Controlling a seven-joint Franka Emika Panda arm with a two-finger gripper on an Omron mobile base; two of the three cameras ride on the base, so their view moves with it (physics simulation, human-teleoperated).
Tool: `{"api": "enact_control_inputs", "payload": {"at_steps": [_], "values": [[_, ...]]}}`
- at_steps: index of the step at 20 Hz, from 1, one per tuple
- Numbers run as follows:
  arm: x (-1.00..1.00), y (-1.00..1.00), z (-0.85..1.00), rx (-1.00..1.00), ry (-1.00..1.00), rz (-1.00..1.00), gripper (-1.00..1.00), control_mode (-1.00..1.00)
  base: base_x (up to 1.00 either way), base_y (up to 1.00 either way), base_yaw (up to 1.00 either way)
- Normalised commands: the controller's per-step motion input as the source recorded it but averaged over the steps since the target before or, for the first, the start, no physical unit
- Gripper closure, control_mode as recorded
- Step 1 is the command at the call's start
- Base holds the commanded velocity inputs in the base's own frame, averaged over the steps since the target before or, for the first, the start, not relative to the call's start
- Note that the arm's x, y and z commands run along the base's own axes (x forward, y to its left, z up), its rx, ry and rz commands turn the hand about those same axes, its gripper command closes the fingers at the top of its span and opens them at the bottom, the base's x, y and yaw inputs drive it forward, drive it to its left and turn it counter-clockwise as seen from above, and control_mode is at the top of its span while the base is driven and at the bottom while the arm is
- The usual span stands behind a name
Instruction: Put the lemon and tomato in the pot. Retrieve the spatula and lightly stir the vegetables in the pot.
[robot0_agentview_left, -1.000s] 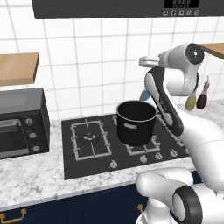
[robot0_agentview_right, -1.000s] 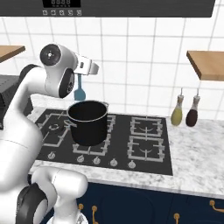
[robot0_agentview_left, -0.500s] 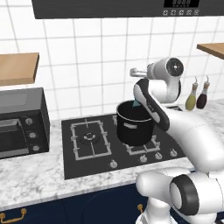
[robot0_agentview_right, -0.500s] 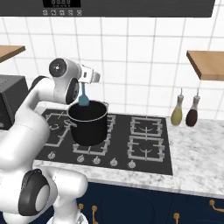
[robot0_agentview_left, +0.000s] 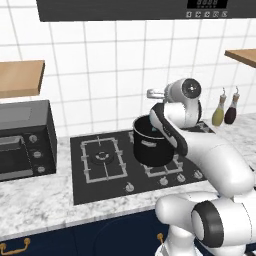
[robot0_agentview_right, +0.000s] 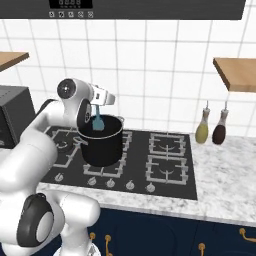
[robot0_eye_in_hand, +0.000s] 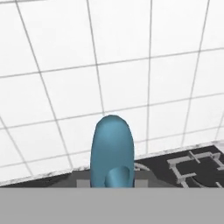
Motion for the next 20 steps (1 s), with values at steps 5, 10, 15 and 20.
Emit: {"api": "enact_control_inputs", "payload": {"at_steps": [5, 10, 15, 20], "values": [[0.0, 0.0, -0.29, 0.0, 0.18, -0.05, 1.0, -1.0, 0.0, 0.0, 0.0], [0.02, 0.0, -0.21, 0.0, 0.15, -0.05, 1.0, -1.0, 0.0, 0.0, 0.0], [0.22, 0.0, -0.45, 0.0, 0.12, -0.04, 1.0, -1.0, 0.0, 0.0, 0.0], [0.15, 0.0, -0.6, 0.0, 0.02, -0.02, 1.0, -1.0, 0.0, 0.0, 0.0]]}}
